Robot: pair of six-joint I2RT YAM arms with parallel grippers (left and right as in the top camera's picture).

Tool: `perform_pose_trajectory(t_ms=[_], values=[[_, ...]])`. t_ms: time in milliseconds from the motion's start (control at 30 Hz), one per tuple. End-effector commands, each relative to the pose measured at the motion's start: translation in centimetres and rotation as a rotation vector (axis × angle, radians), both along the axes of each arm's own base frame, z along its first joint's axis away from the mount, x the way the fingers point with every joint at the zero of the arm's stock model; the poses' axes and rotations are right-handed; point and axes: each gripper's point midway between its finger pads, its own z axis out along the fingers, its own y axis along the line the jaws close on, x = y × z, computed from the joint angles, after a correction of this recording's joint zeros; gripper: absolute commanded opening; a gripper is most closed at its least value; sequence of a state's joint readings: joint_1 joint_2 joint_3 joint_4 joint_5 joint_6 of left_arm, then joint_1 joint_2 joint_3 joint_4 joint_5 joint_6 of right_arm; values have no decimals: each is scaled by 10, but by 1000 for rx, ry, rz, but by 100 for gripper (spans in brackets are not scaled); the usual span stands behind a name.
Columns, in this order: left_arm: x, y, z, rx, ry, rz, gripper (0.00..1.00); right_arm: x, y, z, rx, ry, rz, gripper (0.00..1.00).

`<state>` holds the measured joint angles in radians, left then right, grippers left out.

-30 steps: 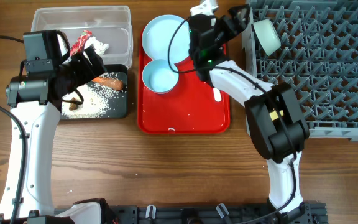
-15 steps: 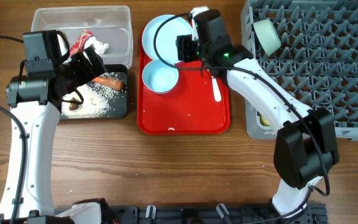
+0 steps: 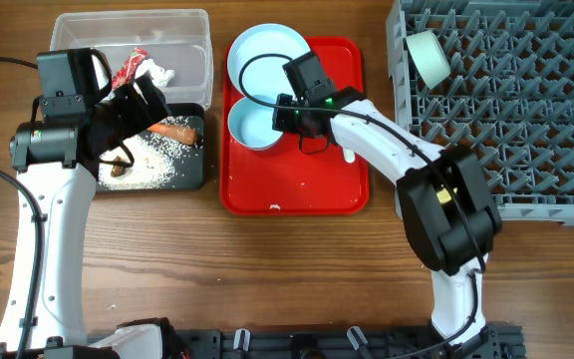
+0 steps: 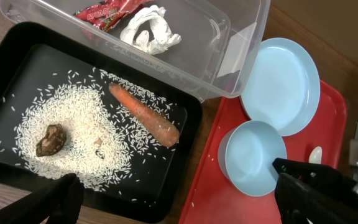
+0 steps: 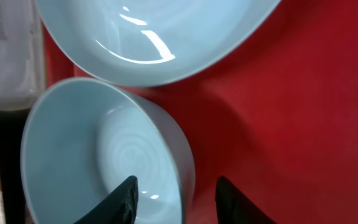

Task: Sort waste into correct bins and load items into the dishwasher rack
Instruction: 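Reach the right gripper to the light-blue bowl and grasp its rim, then carry the light-blue bowl right and set it in the rack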

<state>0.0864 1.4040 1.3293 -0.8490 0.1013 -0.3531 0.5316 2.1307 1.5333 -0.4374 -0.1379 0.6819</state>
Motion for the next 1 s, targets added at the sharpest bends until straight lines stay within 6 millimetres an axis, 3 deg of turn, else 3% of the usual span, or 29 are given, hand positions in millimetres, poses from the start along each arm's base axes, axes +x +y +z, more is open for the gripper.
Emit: perform_pose_trajectory(t_ms=[0,200,400,500,567,700,733,800,900,967], values=[[2,3,11,13,-30,5,100,-2,-2,-10,-5,32,-20,25],[2,3,11,13,-30,5,100,-13,-7,-16,-21,89,-47,5],[2,3,11,13,-30,5,100,-16,-3,-15,1,107,-25,4],[2,3,11,13,-30,5,100,-16,-4,1,16,78,41,4],[2,3,11,13,-30,5,100,-11,-19,27,2,31,57,4],[2,3,11,13,-30,5,100,5,-72,111,-101,-181,6,5],[2,3,11,13,-30,5,100,2,-125,159,-272,-295,-115,4],[2,3,11,13,-30,5,100,-7,-174,188,-434,-350,-246,4],[2,3,11,13,-30,5,100,-43,-263,231,-795,-379,-467,4],[2,3,11,13,-30,5,100,-66,-298,242,-1006,-336,-518,4]])
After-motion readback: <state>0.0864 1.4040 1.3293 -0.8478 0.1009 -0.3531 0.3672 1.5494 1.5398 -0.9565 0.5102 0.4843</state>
